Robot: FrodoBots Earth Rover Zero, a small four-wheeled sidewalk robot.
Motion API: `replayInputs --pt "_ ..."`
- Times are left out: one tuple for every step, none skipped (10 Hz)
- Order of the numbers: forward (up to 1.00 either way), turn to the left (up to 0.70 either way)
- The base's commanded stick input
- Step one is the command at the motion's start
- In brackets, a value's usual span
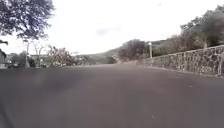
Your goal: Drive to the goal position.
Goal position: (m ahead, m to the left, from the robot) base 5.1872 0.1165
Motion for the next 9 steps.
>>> replayInputs --pt "1.00 0.00" --pt "1.00 0.00" --pt "1.00 0.00" --pt "1.00 0.00" --pt "1.00 0.00" --pt "1.00 0.00" --pt "1.00 0.00" --pt "1.00 0.00" --pt "1.00 0.00"
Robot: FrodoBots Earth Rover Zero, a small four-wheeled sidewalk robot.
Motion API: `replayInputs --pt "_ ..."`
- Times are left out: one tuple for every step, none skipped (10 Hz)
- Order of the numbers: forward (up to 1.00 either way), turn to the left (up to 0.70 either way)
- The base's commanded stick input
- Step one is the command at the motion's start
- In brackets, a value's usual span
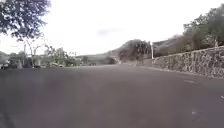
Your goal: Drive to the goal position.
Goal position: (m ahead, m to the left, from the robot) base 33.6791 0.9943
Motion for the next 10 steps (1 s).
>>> replayInputs --pt "1.00 0.00" --pt "1.00 0.00" --pt "1.00 0.00" --pt "1.00 0.00" --pt "1.00 0.00" --pt "1.00 0.00" --pt "1.00 0.00" --pt "1.00 0.00" --pt "1.00 0.00" --pt "1.00 0.00"
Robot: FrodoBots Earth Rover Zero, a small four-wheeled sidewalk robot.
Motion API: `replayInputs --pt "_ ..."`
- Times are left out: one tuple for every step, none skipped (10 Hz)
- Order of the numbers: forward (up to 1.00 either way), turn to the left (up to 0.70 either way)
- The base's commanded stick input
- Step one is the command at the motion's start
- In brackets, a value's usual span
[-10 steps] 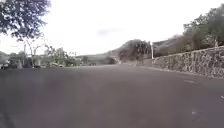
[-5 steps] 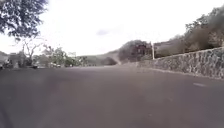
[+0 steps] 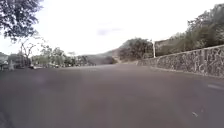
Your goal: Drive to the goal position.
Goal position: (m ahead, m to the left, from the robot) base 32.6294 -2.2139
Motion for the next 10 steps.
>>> replayInputs --pt "1.00 0.00" --pt "1.00 0.00" --pt "1.00 0.00" --pt "1.00 0.00" --pt "1.00 0.00" --pt "1.00 0.00" --pt "1.00 0.00" --pt "1.00 0.00" --pt "1.00 0.00" --pt "1.00 0.00"
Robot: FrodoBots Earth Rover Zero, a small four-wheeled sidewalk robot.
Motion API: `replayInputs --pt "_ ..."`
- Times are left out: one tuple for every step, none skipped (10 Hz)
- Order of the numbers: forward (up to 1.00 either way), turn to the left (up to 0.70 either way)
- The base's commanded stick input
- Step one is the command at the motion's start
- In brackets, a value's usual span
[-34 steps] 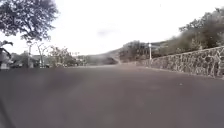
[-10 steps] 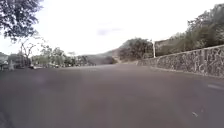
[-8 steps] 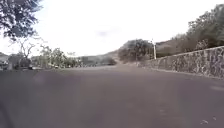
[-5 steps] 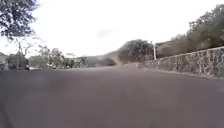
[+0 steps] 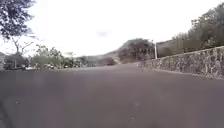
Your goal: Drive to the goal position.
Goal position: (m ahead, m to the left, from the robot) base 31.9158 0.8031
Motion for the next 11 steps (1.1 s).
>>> replayInputs --pt "1.00 0.00" --pt "1.00 0.00" --pt "1.00 0.00" --pt "1.00 0.00" --pt "1.00 0.00" --pt "1.00 0.00" --pt "1.00 0.00" --pt "1.00 0.00" --pt "1.00 0.00" --pt "1.00 0.00" --pt "1.00 0.00"
